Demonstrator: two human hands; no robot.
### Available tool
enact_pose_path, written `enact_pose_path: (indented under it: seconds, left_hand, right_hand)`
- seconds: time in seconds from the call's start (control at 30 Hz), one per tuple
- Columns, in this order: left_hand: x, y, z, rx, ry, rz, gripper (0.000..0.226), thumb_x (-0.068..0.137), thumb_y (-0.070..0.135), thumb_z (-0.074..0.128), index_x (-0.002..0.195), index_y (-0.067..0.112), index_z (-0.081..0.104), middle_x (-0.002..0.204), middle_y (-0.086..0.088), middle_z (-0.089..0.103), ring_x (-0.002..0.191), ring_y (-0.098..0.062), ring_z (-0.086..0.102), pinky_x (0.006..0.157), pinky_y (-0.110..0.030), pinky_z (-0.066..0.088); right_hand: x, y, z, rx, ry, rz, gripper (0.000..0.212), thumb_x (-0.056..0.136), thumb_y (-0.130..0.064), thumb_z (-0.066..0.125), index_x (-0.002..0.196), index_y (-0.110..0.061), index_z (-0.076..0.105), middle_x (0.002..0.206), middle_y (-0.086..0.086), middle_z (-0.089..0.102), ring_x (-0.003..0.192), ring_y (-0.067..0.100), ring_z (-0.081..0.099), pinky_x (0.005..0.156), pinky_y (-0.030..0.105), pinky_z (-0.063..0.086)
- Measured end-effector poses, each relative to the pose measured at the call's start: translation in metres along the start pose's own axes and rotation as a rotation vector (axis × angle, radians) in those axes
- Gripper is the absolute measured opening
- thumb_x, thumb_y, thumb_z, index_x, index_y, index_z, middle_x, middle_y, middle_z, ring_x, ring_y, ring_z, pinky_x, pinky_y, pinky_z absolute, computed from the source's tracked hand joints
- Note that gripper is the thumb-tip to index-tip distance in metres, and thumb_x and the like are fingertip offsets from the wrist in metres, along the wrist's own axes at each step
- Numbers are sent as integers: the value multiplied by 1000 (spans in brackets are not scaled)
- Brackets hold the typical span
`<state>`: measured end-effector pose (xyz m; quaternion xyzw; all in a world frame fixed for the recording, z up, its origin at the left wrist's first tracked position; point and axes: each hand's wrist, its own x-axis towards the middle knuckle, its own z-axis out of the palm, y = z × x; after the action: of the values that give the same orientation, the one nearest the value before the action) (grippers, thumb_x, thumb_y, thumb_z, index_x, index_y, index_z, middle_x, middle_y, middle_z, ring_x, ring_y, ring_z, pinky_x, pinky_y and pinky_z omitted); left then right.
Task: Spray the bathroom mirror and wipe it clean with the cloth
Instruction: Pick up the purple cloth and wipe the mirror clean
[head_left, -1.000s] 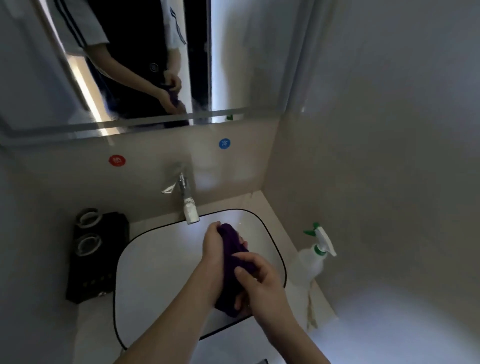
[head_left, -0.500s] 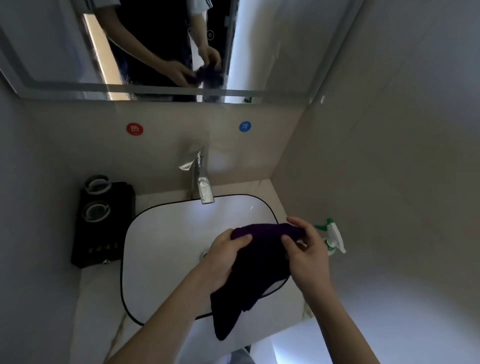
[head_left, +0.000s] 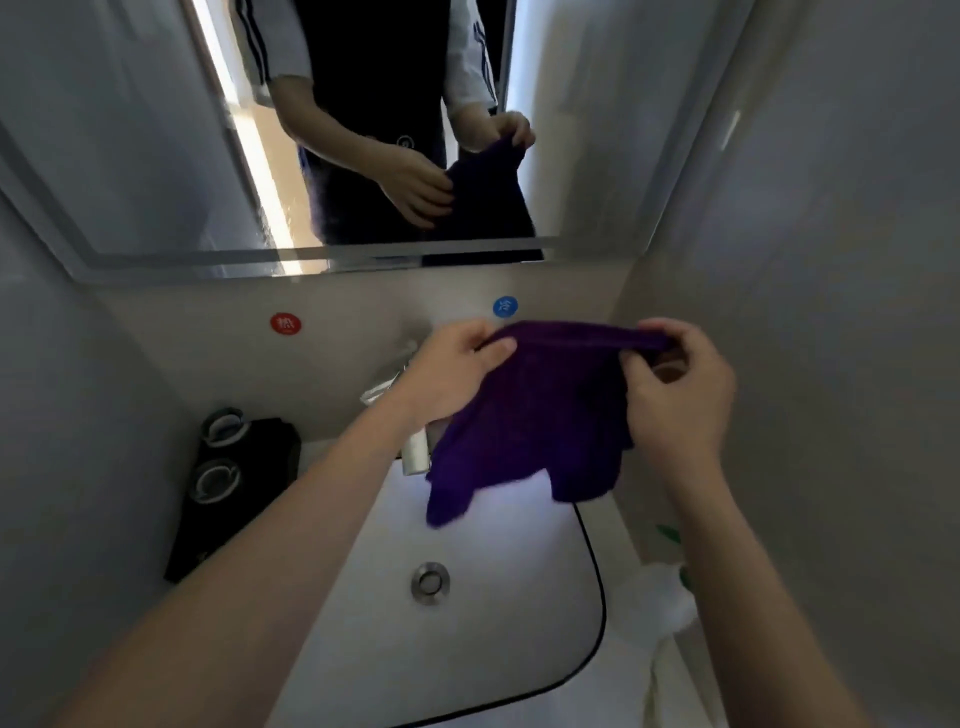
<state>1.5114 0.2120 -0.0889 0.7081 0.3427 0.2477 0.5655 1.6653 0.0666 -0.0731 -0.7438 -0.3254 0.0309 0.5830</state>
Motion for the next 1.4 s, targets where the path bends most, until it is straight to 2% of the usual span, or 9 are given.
enact_pose_path:
  seconds: [0.1, 0.27, 0.43, 0.5, 0.7, 0.9, 1.03, 1.2, 1.4]
  left_hand:
    - [10, 17, 6, -55, 49, 56, 23, 104, 14, 56, 81, 16, 62, 68, 13, 66, 63, -2, 60, 63, -15, 46]
    - [18, -31, 14, -60, 72, -116, 25, 98, 17, 66, 73, 18, 62, 71, -9, 57, 66, -19, 51, 66, -35, 42]
    - [13, -86, 16, 409, -58, -253, 24, 96, 21, 68, 74, 19, 61, 71, 0, 64, 64, -17, 54, 63, -33, 42]
    - [14, -88, 17, 490, -50, -246, 13, 96, 22, 67, 83, 22, 64, 84, 0, 70, 78, -21, 64, 72, -37, 50]
    - [23, -90, 31, 717, 7, -205, 35, 94, 5, 56, 124, 22, 57, 123, 4, 65, 115, -21, 60, 102, -41, 47]
    - [11, -102, 51, 739, -147, -258, 48, 98, 20, 61, 144, 23, 48, 147, 3, 52, 134, -17, 50, 112, -35, 43]
    - [0, -118, 61, 655, -163, -291, 49, 98, 19, 62, 144, 25, 47, 141, 4, 53, 130, -16, 52, 107, -31, 44]
    - [0, -126, 101, 526, -208, -236, 41, 97, 15, 65, 135, 23, 53, 123, 9, 56, 114, -11, 56, 92, -19, 43]
    - [-14, -124, 175, 394, -396, -97, 37, 97, 17, 65, 132, 25, 56, 122, 7, 61, 110, -8, 61, 84, -8, 44]
  right_hand:
    - [14, -2, -5, 87, 21, -59, 23, 88, -6, 68, 107, -20, 70, 87, -12, 67, 72, -4, 60, 66, 12, 47]
    - [4, 44, 14, 140, -117, 74, 28, 85, 0, 72, 99, -24, 70, 87, -5, 73, 74, 3, 67, 68, 18, 52]
    - [-10, 95, 33, 27, -284, 281, 26, 82, -1, 69, 84, -27, 68, 70, -2, 68, 65, 16, 66, 59, 36, 59]
    - [-10, 105, 39, -6, -303, 289, 27, 83, -1, 67, 83, -28, 66, 68, -5, 63, 60, 7, 61, 54, 27, 55]
    - [-2, 129, 59, -167, -548, 384, 48, 88, -9, 57, 134, -22, 57, 109, -5, 65, 98, 20, 66, 85, 35, 57]
    - [-31, 161, 52, -350, -886, 475, 48, 95, -15, 56, 142, -13, 49, 98, -11, 56, 92, 16, 58, 82, 27, 48]
    - [-52, 165, 35, -375, -883, 483, 58, 96, -24, 59, 151, -21, 40, 122, -6, 52, 98, 14, 58, 86, 27, 49]
    - [-58, 145, -9, -328, -750, 395, 43, 92, -28, 60, 135, -23, 53, 111, -9, 62, 99, 12, 62, 87, 28, 51]
    - [-69, 134, -97, -373, -385, 353, 20, 89, -24, 64, 108, -31, 66, 87, -13, 68, 73, 2, 63, 66, 22, 49]
